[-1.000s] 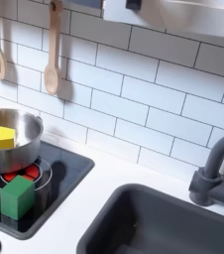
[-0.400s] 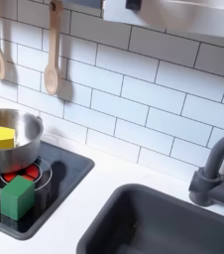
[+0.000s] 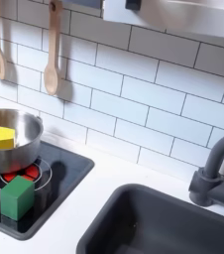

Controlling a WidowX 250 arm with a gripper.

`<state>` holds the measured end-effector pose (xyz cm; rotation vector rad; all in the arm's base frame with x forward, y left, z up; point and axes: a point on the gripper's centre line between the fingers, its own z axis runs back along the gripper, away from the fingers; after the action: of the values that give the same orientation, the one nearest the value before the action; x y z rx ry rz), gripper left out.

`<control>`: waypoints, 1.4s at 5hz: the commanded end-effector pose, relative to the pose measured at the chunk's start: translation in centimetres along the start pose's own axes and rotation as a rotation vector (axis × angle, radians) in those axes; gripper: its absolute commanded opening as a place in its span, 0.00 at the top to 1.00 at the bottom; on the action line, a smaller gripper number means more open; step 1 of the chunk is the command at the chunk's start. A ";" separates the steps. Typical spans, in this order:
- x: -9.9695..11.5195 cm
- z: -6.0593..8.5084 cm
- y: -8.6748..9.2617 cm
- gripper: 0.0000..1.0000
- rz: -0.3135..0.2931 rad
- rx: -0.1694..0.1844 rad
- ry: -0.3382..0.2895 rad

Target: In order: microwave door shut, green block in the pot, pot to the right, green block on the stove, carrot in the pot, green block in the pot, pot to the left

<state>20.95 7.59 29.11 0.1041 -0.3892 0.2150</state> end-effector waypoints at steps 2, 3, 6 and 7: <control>7.4 3.2 2.5 1.00 0.017 0.061 -0.217; 9.2 3.6 2.5 1.00 0.003 0.067 -0.263; 11.8 3.8 3.1 1.00 0.015 0.074 -0.320; 12.5 3.7 3.4 1.00 0.015 0.080 -0.330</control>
<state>30.20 12.60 37.46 0.2153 -0.7061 0.2241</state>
